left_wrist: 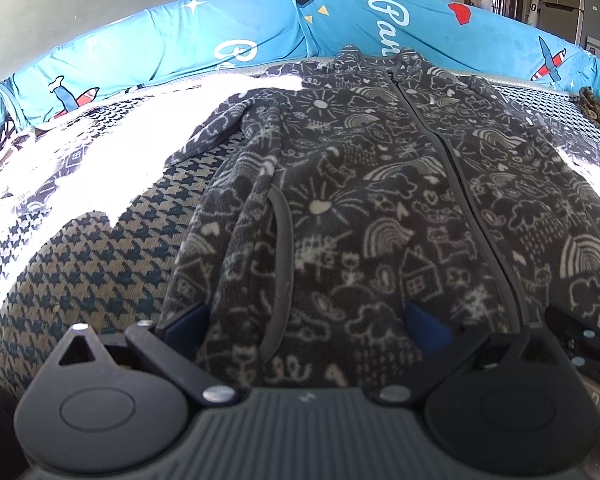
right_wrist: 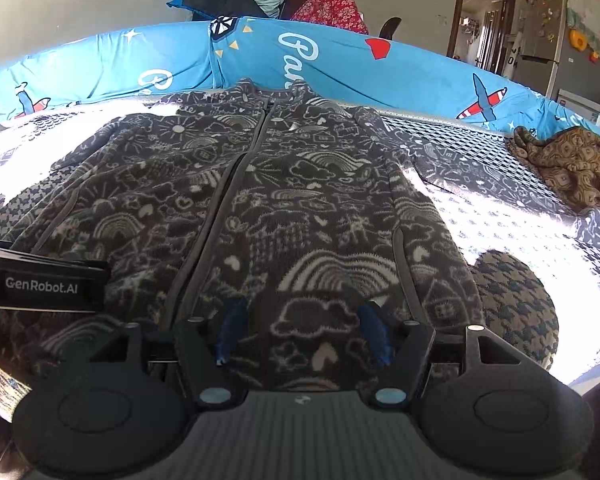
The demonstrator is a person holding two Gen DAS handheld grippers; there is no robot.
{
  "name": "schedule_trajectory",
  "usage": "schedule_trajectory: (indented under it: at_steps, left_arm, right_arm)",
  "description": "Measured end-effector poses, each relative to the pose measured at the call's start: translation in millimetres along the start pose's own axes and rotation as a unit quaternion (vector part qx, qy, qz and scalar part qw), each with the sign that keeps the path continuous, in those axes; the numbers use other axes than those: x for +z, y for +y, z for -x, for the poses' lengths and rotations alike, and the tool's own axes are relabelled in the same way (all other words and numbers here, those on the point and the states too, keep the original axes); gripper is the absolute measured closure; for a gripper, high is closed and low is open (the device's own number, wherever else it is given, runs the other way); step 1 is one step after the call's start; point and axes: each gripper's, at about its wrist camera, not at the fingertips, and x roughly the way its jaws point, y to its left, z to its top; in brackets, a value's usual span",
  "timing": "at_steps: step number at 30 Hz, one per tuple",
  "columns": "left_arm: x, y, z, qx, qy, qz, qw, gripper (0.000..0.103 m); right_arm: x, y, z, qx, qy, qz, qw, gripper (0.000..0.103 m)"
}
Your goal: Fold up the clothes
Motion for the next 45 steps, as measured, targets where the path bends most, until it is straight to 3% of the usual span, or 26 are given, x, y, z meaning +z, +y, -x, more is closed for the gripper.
schedule_trajectory:
  at_steps: [13,19,24,34,37,39,45]
  left_arm:
    - [-14,-1,22,-0.001,0.005,-0.023,0.9997,0.000]
    - [2,-2,33,-0.011,-0.027,-0.022,0.9993,0.000]
    - [28,-6,15,-0.010,-0.022,-0.013,0.9996,0.000]
    - [83,-14,-37,-0.009,0.001,0.001,1.0000,0.000]
    - [88,-17,-55,0.006,0.011,-0.016,0.9998,0.000]
    - [88,-16,-67,0.007,0.023,-0.020,0.9995,0.000]
    - [84,-1,-73,-0.013,0.019,0.018,0.9996,0.000]
  right_arm:
    - [-15,-12,16,0.020,0.044,-0.032,0.998,0.036]
    - [-11,-13,30,0.036,0.016,-0.036,0.999,0.037]
    - [9,-11,20,0.035,0.001,-0.021,0.999,0.037]
    - [63,-22,-42,0.083,0.037,0.001,0.996,0.037]
    - [74,-22,-57,0.090,0.038,0.044,0.994,0.037]
    - [80,-22,-74,0.103,0.061,0.069,0.990,0.035]
    - [91,-38,-95,0.113,0.094,0.064,0.987,0.028]
